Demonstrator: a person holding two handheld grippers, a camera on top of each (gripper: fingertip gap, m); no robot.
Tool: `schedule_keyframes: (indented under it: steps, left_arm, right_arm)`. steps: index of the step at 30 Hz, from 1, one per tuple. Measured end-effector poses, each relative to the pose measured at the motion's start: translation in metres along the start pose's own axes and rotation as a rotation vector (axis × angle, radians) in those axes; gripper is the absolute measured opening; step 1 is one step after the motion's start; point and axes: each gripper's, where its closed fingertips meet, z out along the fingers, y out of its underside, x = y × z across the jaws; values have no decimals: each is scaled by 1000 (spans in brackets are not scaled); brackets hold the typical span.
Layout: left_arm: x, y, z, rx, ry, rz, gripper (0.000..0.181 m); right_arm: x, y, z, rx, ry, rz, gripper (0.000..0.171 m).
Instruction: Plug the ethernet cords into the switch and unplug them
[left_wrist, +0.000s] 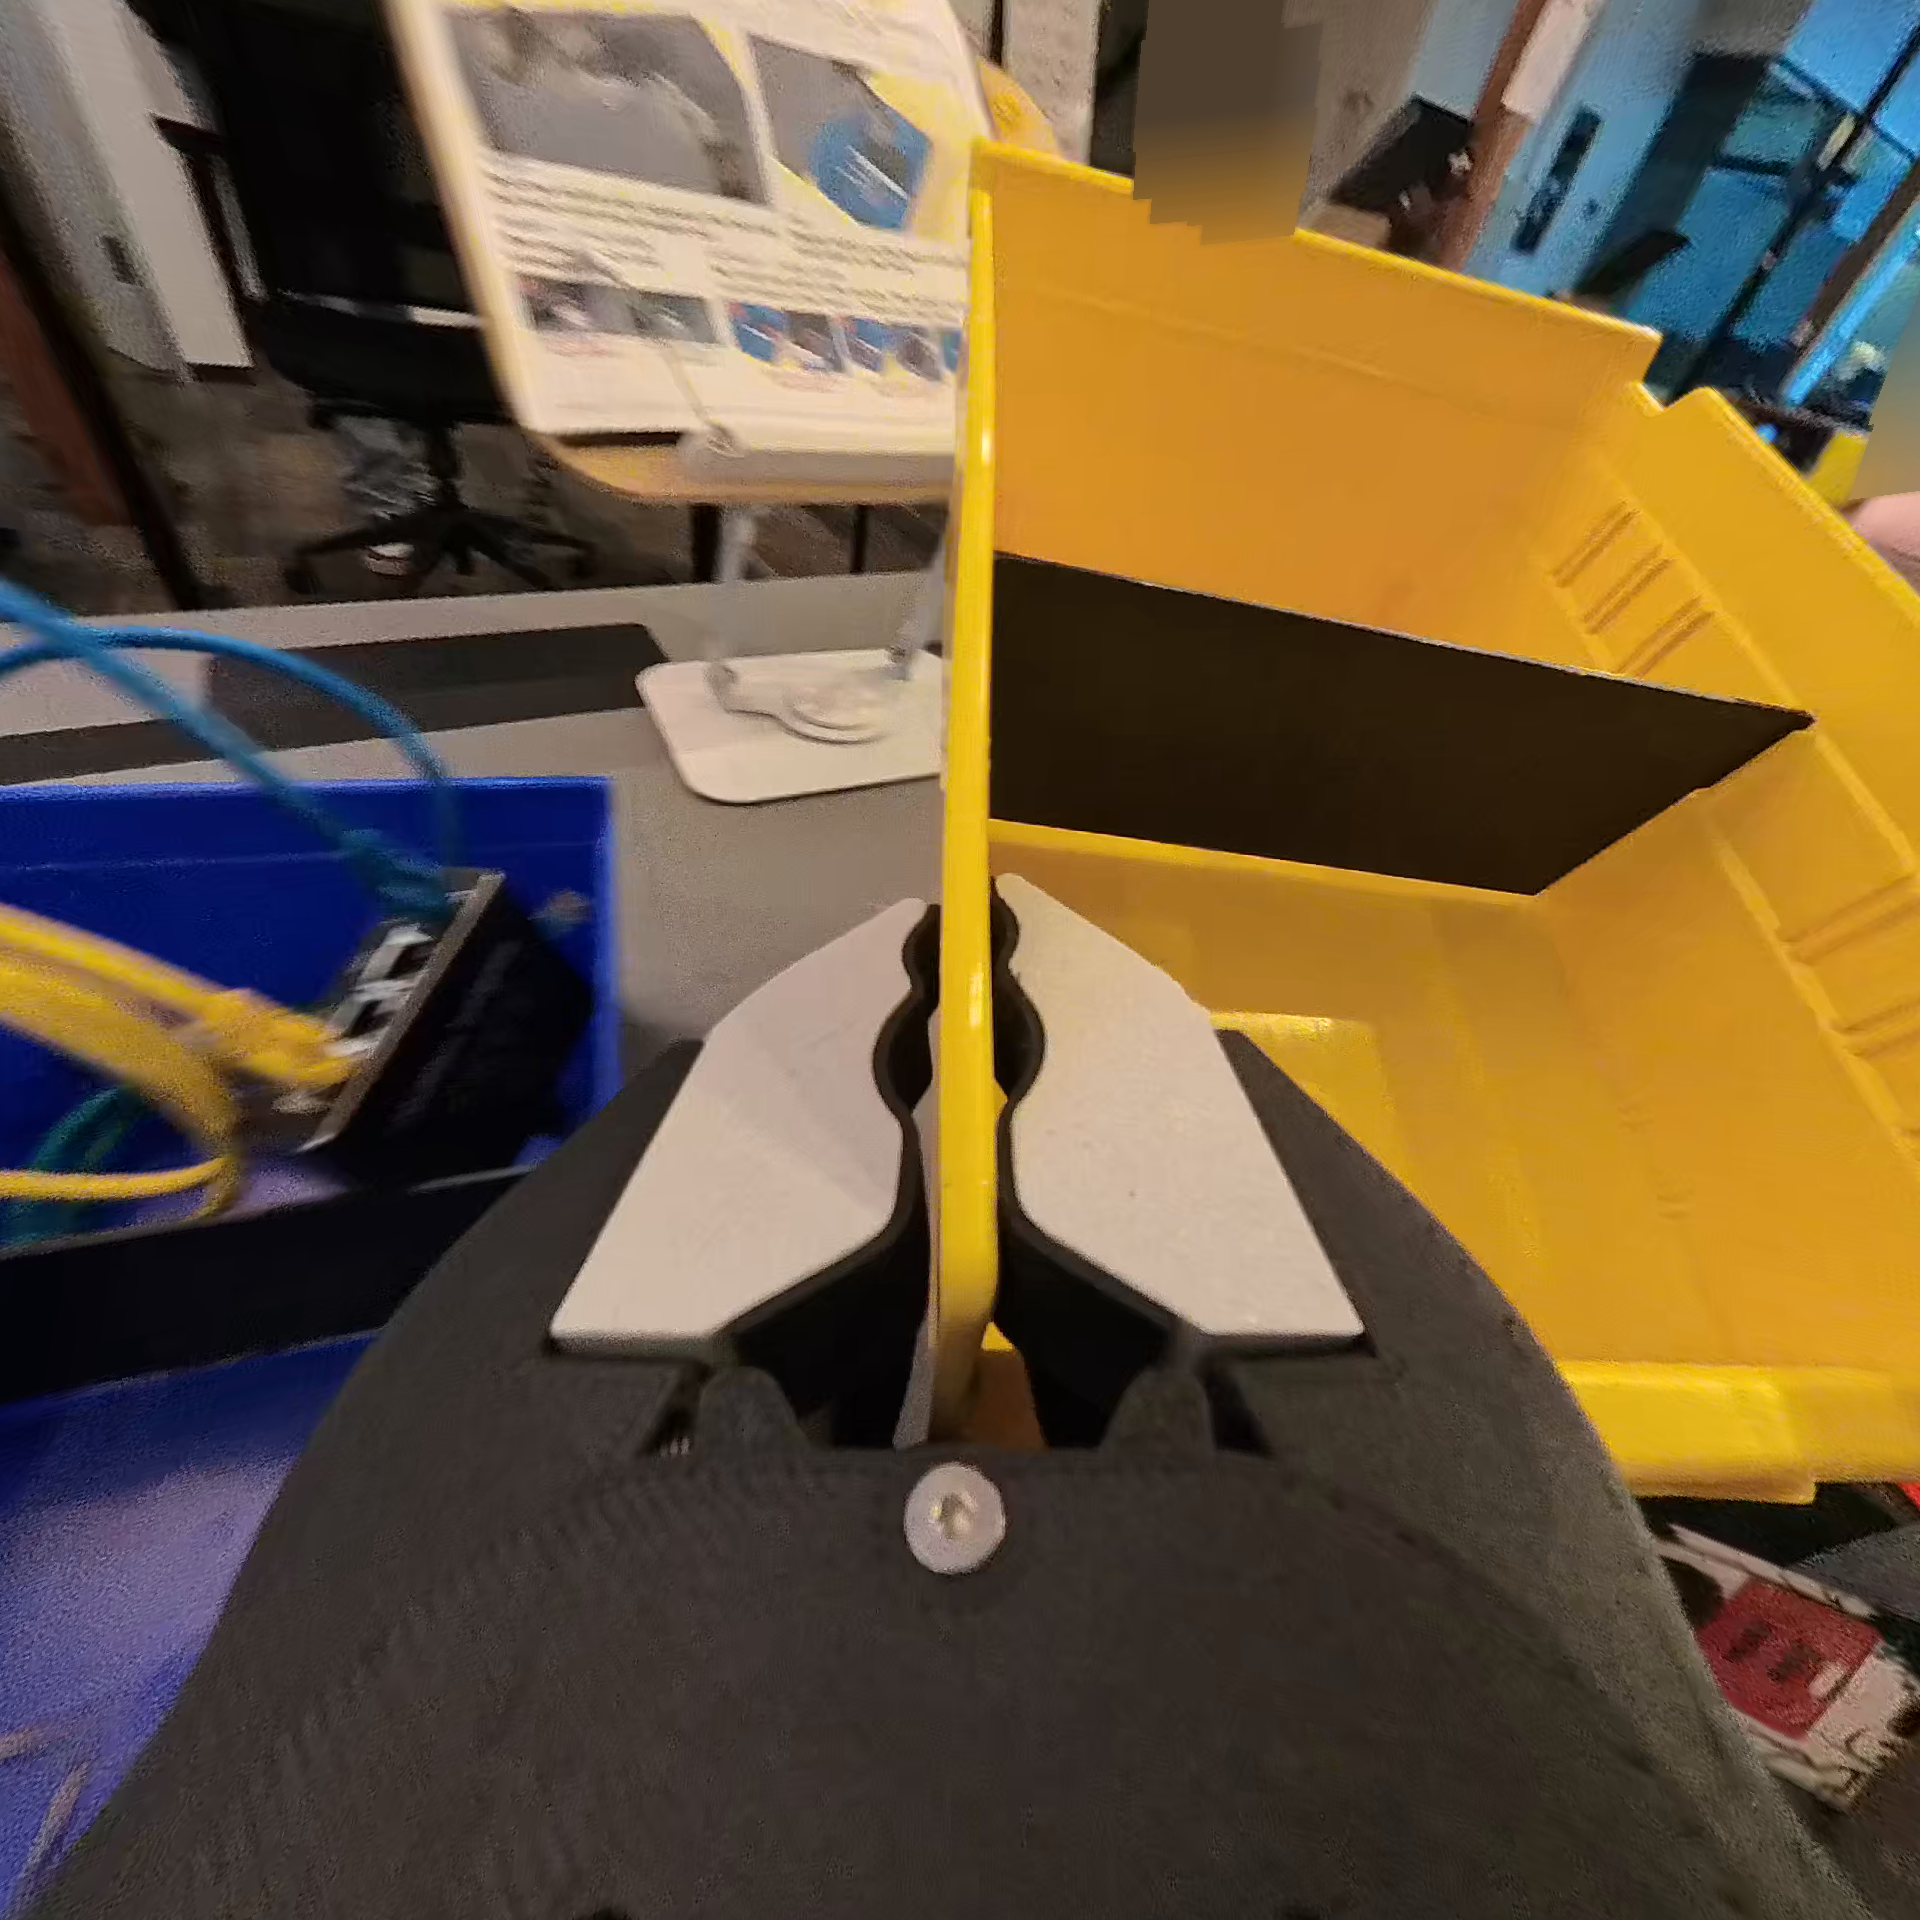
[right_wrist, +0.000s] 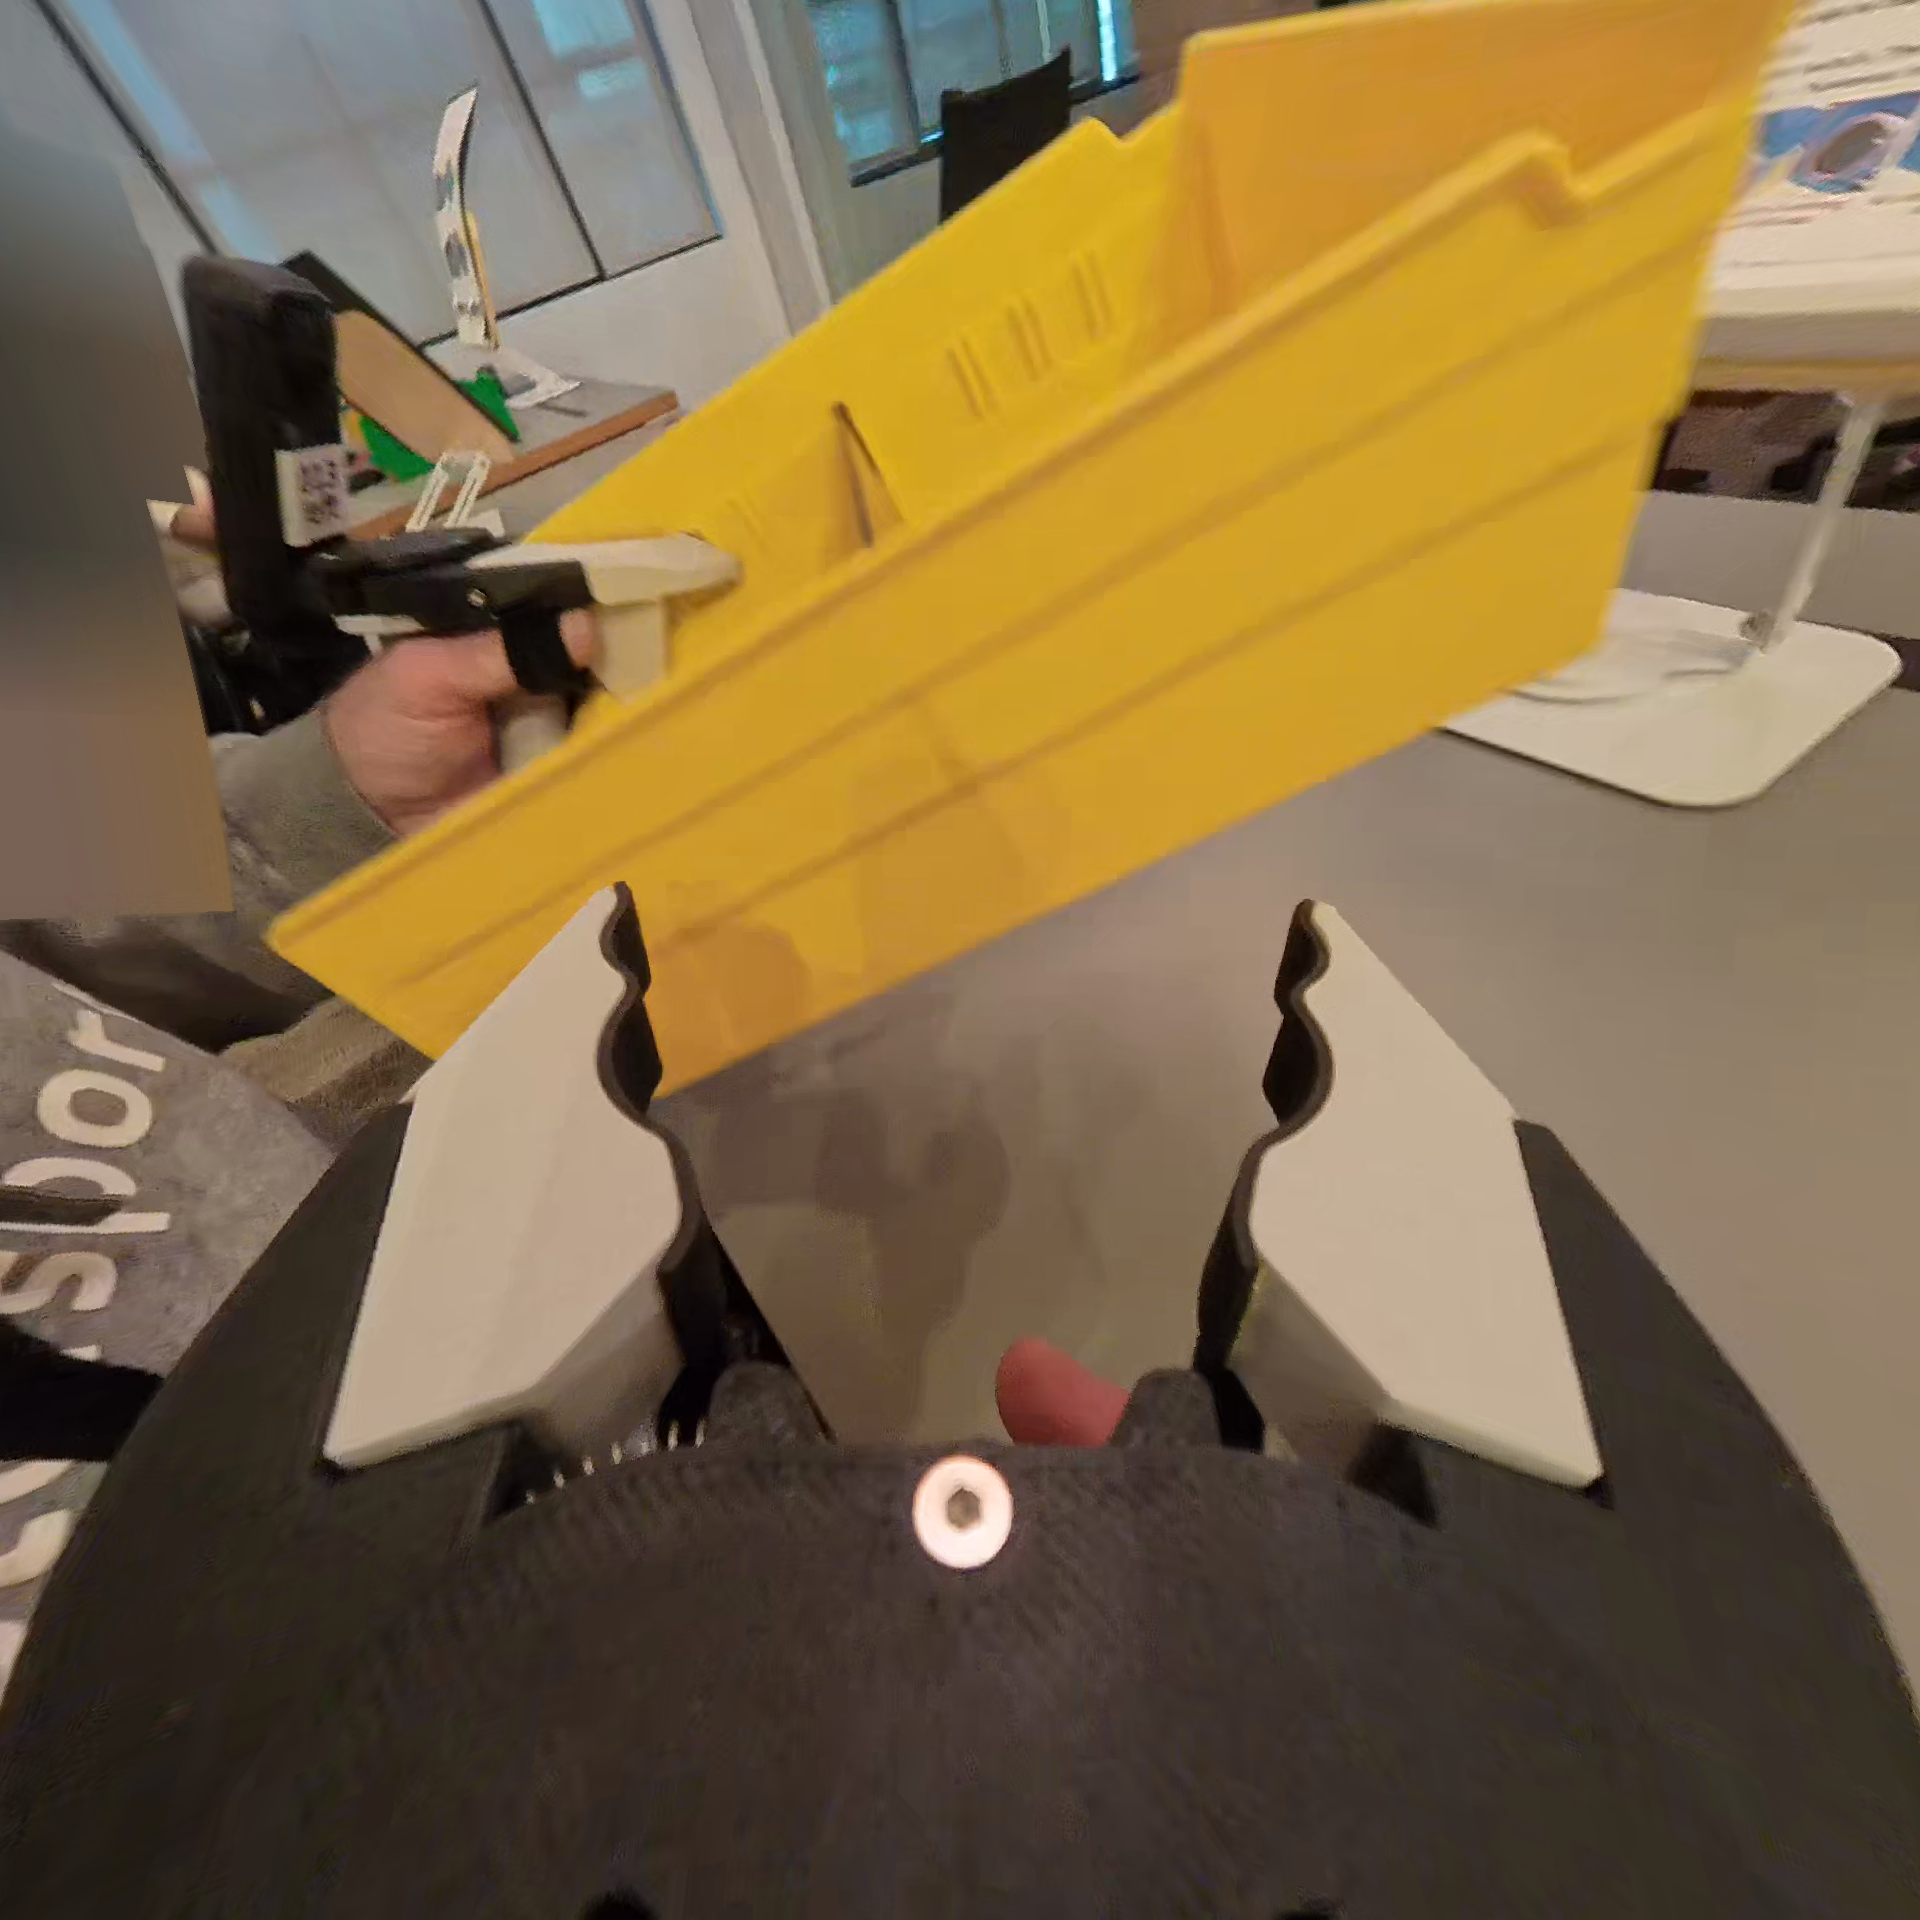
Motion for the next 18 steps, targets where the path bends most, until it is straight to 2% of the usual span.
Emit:
schedule_keyframes:
  steps: [4,8,10,18]
  left_arm:
    - [48,22,54,-73,76,51,6]
    - [85,47,94,-144,137,68,6]
    - [99,56,110,-162,150,71,6]
    - [138,90,156,-233,185,31,6]
  right_arm:
    - [9,13,-30,60,62,125,121]
    - [25,31,-49,67,123,209,122]
    - [37,37,-56,75,166,243,130]
    - [85,64,-79,25,358,282,134]
